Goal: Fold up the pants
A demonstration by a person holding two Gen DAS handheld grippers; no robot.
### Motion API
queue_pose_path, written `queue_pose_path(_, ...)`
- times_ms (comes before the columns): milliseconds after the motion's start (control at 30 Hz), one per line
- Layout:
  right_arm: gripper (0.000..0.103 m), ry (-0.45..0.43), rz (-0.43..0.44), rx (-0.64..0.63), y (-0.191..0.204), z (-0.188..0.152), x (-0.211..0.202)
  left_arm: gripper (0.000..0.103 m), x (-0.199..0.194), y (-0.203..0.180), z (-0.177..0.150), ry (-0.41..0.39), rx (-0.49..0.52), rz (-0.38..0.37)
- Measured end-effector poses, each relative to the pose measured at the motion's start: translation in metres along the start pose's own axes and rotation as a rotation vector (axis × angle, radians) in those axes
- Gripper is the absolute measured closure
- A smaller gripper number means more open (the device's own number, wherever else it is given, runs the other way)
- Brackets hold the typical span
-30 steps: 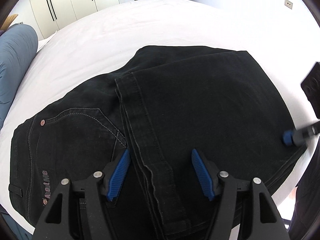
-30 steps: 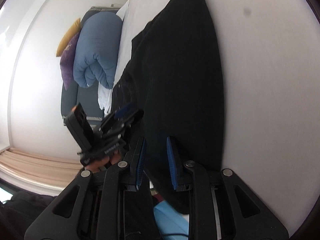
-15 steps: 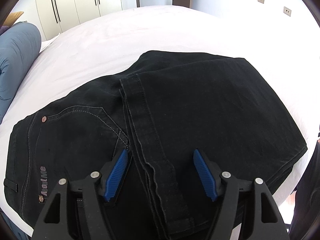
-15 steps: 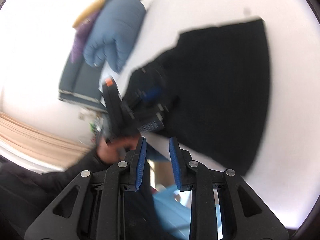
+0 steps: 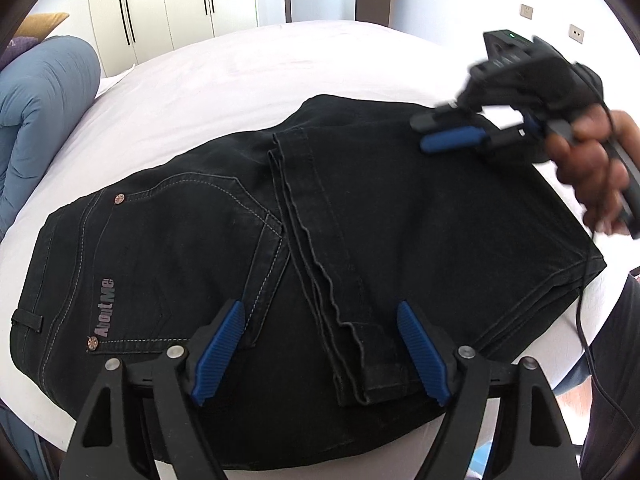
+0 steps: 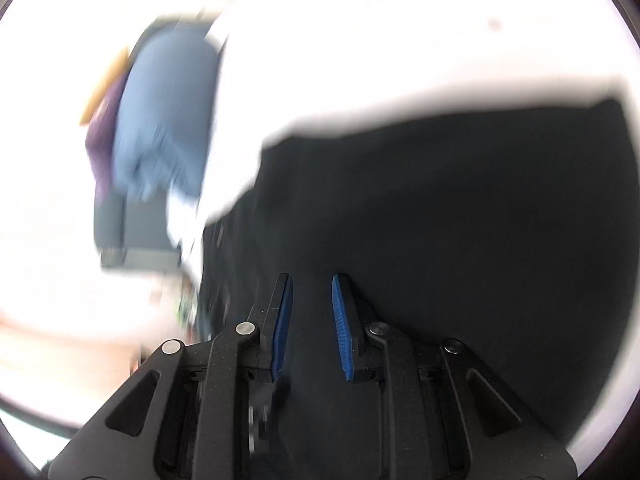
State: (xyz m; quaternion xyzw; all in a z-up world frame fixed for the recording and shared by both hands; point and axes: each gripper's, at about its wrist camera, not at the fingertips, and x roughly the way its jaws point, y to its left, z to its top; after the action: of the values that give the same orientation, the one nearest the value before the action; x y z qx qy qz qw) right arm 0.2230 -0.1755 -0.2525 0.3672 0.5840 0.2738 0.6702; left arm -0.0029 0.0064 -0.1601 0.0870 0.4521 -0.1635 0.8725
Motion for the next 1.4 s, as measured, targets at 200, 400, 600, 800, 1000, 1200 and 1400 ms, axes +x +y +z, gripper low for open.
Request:
queue_pose_path(200, 0.079, 0.103, 0.010, -0.133, 0.073, -0.011, 0.043, 0.019, -0.018, 0.016, -0.008, 0.008, -0.055, -0.003)
queue_pose_path(400, 0.082, 0.339, -0.091, -0.197, 0.104, -0.056, 0.132, 0.019, -0.060, 0.060, -0.016, -0.022, -0.204, 0.023)
queue_pose_path(600, 0.085, 0.225, -0.105, -0.138, 0.105, -0.030, 0.141, 0.019, -0.085, 0.116, -0.028, -0.024, -0.386, 0.058)
queue_pose_path(800, 0.079, 0.214, -0.044, -0.172, 0.126, -0.043, 0.125, 0.019, -0.099, 0.169, -0.045, -0.039, -0.582, 0.070)
queue_pose_path(1000, 0.088, 0.213, -0.065, -0.102, 0.098, -0.048, 0.135, 0.017, -0.098, 0.198, -0.059, -0.021, -0.712, 0.056)
queue_pose_path(1200, 0.103, 0.158, -0.078, -0.045, 0.094, -0.042, 0.142, 0.011, -0.102, 0.235, -0.082, -0.048, -0.933, -0.010)
queue_pose_path(1400, 0.101, 0.103, -0.029, -0.064, 0.092, -0.050, 0.135, 0.011, -0.081, 0.254, -0.091, -0.039, -1.061, -0.113)
